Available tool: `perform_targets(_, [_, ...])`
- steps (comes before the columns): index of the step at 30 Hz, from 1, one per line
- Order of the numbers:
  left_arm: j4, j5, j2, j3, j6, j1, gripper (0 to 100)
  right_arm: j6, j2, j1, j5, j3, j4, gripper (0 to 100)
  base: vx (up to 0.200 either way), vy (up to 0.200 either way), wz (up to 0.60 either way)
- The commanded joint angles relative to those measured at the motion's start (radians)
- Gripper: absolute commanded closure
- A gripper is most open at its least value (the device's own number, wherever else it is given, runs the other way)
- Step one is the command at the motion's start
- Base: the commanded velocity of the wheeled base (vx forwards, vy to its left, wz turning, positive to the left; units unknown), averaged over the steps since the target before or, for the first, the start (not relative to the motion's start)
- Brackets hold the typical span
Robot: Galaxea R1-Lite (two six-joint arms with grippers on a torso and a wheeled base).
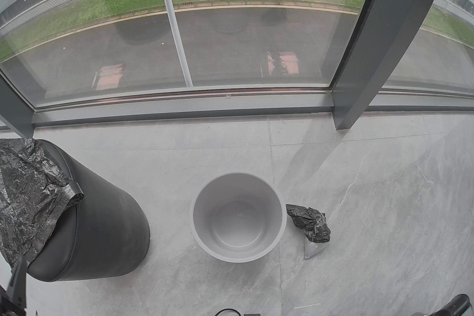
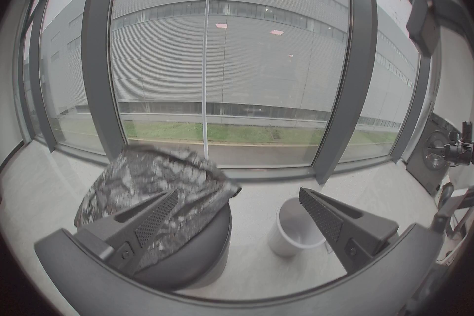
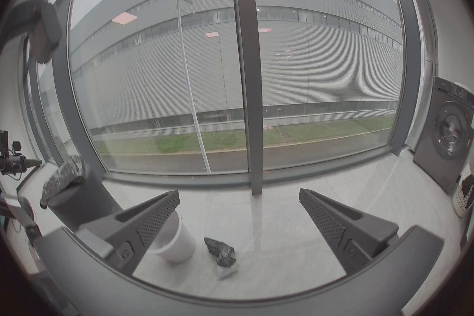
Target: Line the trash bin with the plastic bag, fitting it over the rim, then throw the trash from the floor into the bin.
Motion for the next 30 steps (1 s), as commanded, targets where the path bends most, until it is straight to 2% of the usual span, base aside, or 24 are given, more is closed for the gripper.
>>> perform_targets(1, [0.068,-0.050,0.301,-0.241,0.002,-0.044,0,0.043,0.500,0.135,0.039,-0.217,-0.185,0,0.000,0.000,0.00])
perform_targets(4, [0.025,-0.053,0.393,-0.206,0.037,-0.046,0,0.042,0.642,0.174,0.038,-0.174,-0.355,0,0.000,0.000,0.00])
perform_targets(9, [-0.007,-0.046,0.637,-0.215,0.237,-0.049,0,0.052,0.913,0.234,0.030,-0.151,-0.613,0,0.000,0.000,0.00])
perform_targets(11, [-0.024,-0.042,0.718,-0.218,0.300,-0.046,0,0.055,0.990,0.244,0.013,-0.145,-0.691,0,0.000,0.000,0.00])
perform_targets(13, [-0.064,-0.033,0.795,-0.212,0.381,-0.040,0,0.065,1.074,0.273,-0.035,-0.126,-0.808,0,0.000,0.000,0.00])
perform_targets(17, [-0.102,0.069,0.882,-0.224,0.484,-0.046,0,0.097,1.189,0.313,-0.099,-0.093,-0.964,0,0.000,0.000,0.00])
perform_targets(20, [-0.113,0.100,0.947,-0.245,0.545,-0.046,0,0.097,1.218,0.324,-0.122,-0.085,-1.021,0,0.000,0.000,0.00])
perform_targets(26, [-0.115,0.111,0.991,-0.262,0.666,-0.044,0,0.097,1.212,0.326,-0.133,-0.085,-1.024,0,0.000,0.000,0.00])
perform_targets(30, [-0.115,0.191,1.006,-0.273,0.724,-0.050,0,0.097,1.208,0.327,-0.134,-0.085,-1.025,0,0.000,0.000,0.00])
